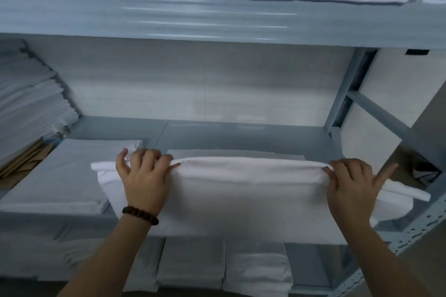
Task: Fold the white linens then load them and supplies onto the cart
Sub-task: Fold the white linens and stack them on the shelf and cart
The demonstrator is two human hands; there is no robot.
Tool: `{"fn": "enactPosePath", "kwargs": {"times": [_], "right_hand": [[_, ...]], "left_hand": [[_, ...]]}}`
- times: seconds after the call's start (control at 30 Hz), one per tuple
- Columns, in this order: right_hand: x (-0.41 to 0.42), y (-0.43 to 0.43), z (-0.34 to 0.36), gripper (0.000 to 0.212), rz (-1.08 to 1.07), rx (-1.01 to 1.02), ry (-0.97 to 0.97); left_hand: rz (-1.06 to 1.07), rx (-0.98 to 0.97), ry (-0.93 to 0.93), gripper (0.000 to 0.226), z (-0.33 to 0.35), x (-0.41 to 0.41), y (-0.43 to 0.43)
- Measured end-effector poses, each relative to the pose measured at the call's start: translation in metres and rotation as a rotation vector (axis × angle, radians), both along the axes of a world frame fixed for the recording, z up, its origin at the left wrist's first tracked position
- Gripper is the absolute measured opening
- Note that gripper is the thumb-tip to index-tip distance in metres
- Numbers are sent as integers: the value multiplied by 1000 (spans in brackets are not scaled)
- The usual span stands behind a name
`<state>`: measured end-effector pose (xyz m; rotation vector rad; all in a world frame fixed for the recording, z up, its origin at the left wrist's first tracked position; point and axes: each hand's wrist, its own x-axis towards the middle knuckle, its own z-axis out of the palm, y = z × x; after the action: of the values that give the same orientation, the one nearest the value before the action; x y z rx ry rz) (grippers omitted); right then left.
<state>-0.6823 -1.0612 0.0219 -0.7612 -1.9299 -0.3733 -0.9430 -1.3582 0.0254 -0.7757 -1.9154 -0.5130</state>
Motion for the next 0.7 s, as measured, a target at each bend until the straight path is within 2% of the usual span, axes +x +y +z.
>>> {"fn": "enactPosePath", "kwargs": {"times": [0.07,0.17,0.4,0.53,0.7], "right_hand": [[-17,14,-3,8,-19,12,-25],[-44,36,-7,9,-42,5,-54],[-109,96,-38,27,-27,59,-115],[-148,133,-69,19,21,75,-160],[-189,169,-112,31,57,27,-249]], "left_hand": [[-16,-25,-7,14,-3,-23,14],[-33,-45,11,10,-10,-57,36],[-58,-81,-18,42,-48,-123,89],[-55,-127,-62,60,-79,-155,118],[-47,-268,-125,44,-124,-196,151]]}}
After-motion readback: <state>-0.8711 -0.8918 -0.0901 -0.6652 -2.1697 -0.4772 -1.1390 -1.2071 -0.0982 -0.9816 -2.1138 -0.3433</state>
